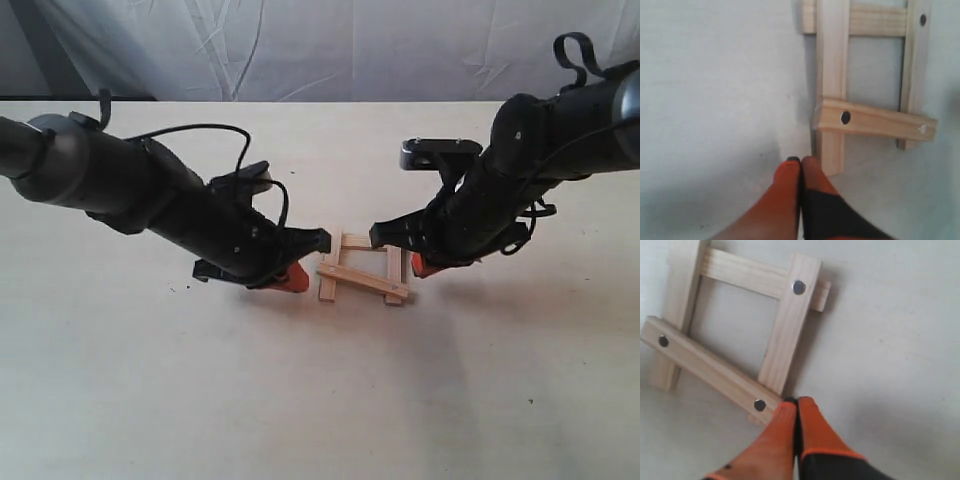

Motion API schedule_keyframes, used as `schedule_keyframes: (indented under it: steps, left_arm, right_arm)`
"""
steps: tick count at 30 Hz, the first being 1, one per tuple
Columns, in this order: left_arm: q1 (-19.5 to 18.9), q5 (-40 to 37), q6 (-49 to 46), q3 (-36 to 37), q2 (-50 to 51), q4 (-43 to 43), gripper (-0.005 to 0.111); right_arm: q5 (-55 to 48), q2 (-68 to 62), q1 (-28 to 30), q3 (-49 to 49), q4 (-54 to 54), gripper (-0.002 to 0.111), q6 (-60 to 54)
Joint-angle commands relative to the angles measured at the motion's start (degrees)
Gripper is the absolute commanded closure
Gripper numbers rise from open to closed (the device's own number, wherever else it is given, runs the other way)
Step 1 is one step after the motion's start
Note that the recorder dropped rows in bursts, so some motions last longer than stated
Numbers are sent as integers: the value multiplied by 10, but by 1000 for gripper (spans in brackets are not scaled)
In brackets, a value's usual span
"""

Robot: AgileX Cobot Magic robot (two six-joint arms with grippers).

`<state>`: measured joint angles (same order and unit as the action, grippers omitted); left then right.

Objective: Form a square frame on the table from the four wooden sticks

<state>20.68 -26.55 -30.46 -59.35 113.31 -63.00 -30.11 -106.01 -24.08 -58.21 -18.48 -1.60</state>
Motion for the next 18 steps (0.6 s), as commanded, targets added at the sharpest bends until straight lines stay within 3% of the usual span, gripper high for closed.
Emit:
schedule_keyframes:
  steps: [1,8,18]
  left_arm:
    - [-35,-26,20,1,-51,33,107]
    - [-85,-33,65,26,-146,140,107]
    - [-105,-33,239,90,-320,429,107]
  right_arm:
    - [-33,16,1,-24,20,108,0]
    - [-107,14,-6,-116,21,108,-3]
    - [-126,-37,-84,-190,21,108,-14]
